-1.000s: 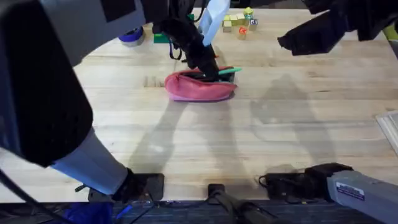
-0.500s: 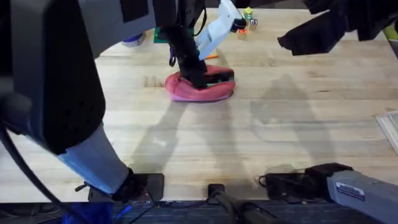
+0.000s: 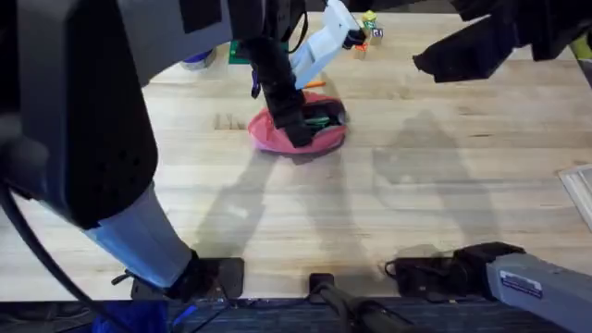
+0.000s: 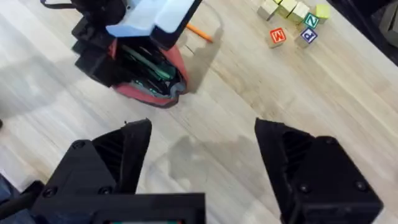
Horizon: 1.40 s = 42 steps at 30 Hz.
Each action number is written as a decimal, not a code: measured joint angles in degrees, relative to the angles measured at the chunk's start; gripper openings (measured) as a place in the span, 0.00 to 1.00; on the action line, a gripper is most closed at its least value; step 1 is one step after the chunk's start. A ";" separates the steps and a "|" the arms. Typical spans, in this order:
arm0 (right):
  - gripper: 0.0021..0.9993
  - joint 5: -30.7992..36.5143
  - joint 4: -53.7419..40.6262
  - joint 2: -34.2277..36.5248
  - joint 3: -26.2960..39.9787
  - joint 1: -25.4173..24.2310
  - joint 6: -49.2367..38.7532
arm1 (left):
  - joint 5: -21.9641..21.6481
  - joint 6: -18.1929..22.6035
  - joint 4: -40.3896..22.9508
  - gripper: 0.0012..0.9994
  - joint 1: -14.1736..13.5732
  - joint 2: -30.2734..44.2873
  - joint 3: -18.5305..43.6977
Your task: Unzip the bag, pick up the pens from the table one at a time and place them inside, then zip the bag closed.
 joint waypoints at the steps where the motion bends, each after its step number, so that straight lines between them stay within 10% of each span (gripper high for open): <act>1: 1.00 0.00 0.00 0.00 0.00 0.00 0.00 | -0.03 0.00 -0.02 0.99 -0.02 0.04 0.00; 22: 1.00 0.00 0.07 0.00 0.00 0.00 -0.02 | -0.84 -0.07 -5.49 1.00 1.83 -3.61 4.54; 42: 1.00 -0.04 7.35 4.96 0.00 0.37 -0.04 | 0.97 5.13 -13.42 1.00 18.95 -17.92 5.81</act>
